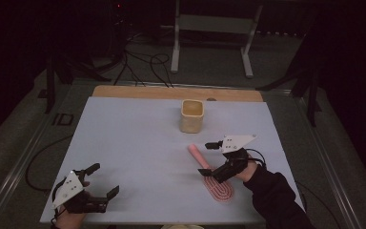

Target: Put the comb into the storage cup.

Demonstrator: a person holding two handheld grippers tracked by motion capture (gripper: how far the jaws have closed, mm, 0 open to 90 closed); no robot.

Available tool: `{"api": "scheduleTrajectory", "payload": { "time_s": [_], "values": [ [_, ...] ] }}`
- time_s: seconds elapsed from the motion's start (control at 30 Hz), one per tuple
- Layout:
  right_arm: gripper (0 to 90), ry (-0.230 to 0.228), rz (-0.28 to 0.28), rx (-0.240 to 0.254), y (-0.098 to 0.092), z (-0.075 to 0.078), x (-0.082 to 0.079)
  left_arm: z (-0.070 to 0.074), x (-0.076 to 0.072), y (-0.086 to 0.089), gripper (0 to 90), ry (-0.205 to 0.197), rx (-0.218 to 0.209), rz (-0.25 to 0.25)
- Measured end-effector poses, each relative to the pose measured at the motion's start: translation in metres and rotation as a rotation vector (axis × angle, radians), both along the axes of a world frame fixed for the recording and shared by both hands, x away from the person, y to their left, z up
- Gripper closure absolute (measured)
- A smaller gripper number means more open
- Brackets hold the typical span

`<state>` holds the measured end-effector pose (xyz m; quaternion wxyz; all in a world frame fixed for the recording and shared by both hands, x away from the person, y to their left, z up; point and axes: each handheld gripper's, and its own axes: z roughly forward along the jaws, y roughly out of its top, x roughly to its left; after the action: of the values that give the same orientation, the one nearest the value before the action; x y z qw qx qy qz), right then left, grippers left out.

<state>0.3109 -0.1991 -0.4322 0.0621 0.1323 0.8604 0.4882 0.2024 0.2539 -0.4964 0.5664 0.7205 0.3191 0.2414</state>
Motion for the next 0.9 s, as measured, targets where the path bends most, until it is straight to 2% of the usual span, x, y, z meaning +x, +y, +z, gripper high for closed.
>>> {"api": "scheduleTrajectory", "payload": {
  "time_s": [0.03, 0.1, 0.13, 0.33, 0.5, 0.6, 0.73, 0.9],
  "values": [
    [10.1, -0.007, 0.005, -0.004, 0.001, -0.001, 0.002, 0.0, 0.0, 0.0, 0.2, 0.001, 0.0, 0.001],
    [10.8, 0.015, 0.008, -0.012, 0.003, -0.003, 0.004, 0.0, 0.0, 0.0, 0.2, 0.001, 0.0, 0.002],
    [12.3, 0.006, 0.013, -0.018, 0.004, -0.004, 0.006, 0.0, 0.0, 0.0, 0.3, 0.001, 0.001, 0.001],
    [16.6, 0.024, 0.042, -0.078, 0.013, -0.012, 0.013, 0.0, 0.0, 0.0, 0.3, 0.001, 0.002, 0.001],
    [32.8, 0.032, 0.045, -0.116, 0.017, -0.021, 0.018, 0.0, 0.0, 0.0, 0.3, 0.002, 0.001, 0.001],
    [38.5, 0.038, 0.043, -0.126, 0.018, -0.025, 0.02, 0.0, 0.0, 0.0, 0.3, 0.002, -0.001, 0.001],
    [52.9, 0.043, 0.035, -0.161, 0.021, -0.031, 0.022, 0.0, 0.0, 0.0, 0.2, 0.003, 0.002, 0.0],
    [64.3, 0.037, 0.043, -0.211, 0.024, -0.037, 0.025, -0.001, 0.0, 0.0, 0.2, 0.003, 0.003, 0.0]
  ]
}}
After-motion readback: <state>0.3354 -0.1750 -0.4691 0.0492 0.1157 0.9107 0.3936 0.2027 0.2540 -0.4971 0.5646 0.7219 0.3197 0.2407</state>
